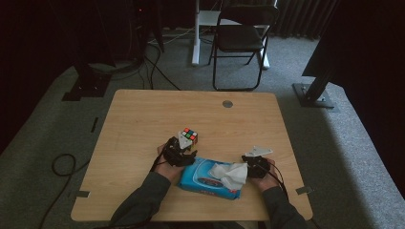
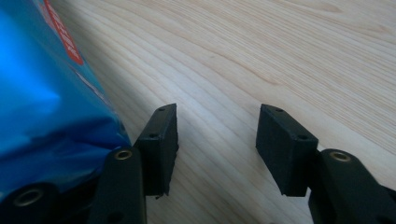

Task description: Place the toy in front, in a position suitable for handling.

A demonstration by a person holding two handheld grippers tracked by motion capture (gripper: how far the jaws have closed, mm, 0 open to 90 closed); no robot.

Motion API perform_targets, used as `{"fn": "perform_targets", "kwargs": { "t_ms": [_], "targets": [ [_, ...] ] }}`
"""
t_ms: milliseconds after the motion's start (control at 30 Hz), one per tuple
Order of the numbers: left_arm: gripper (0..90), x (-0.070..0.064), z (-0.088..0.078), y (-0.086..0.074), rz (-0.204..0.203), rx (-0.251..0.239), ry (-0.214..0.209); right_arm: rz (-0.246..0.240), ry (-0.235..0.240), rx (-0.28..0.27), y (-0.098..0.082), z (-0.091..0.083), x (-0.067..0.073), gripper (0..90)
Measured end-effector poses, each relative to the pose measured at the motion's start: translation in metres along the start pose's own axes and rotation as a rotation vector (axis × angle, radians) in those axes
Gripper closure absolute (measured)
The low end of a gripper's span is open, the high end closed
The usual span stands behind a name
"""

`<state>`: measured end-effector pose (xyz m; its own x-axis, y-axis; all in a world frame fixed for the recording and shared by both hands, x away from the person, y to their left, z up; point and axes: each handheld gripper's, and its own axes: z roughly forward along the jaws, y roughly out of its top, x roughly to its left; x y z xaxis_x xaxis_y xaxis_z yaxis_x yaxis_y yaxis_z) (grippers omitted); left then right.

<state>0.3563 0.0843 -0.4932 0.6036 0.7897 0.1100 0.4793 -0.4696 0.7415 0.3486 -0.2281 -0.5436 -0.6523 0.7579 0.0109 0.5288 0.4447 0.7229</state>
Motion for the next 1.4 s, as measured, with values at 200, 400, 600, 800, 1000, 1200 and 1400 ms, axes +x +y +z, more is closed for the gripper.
{"fn": "perform_targets", "kwargs": {
  "t_ms": [200,400,600,800,1000,1200,1400],
  "targets": [
    [31.5,0.012,-0.006,-0.007,-0.066,-0.029,-0.013,0.013,-0.006,0.001,0.001,0.001,0.000,44.6],
    [30.1,0.028,-0.003,-0.009,-0.096,-0.023,0.004,0.026,-0.041,-0.002,-0.002,0.002,-0.005,32.3],
    [30.1,0.044,0.011,-0.011,-0.150,0.001,0.003,0.041,-0.052,-0.003,-0.003,0.003,-0.011,21.9],
    [30.1,0.044,0.010,-0.009,-0.133,-0.009,-0.009,0.044,-0.055,-0.003,-0.004,0.002,-0.013,22.9],
    [30.1,0.042,0.002,-0.004,-0.119,-0.038,-0.016,0.043,-0.055,0.003,-0.004,0.000,-0.014,27.6],
    [29.8,0.038,-0.004,0.003,-0.115,-0.057,-0.048,0.042,-0.052,-0.003,-0.005,-0.001,-0.015,27.5],
    [29.4,0.030,-0.016,0.013,-0.088,-0.091,-0.097,0.041,-0.051,-0.009,-0.006,-0.001,-0.015,27.4]
  ]
}}
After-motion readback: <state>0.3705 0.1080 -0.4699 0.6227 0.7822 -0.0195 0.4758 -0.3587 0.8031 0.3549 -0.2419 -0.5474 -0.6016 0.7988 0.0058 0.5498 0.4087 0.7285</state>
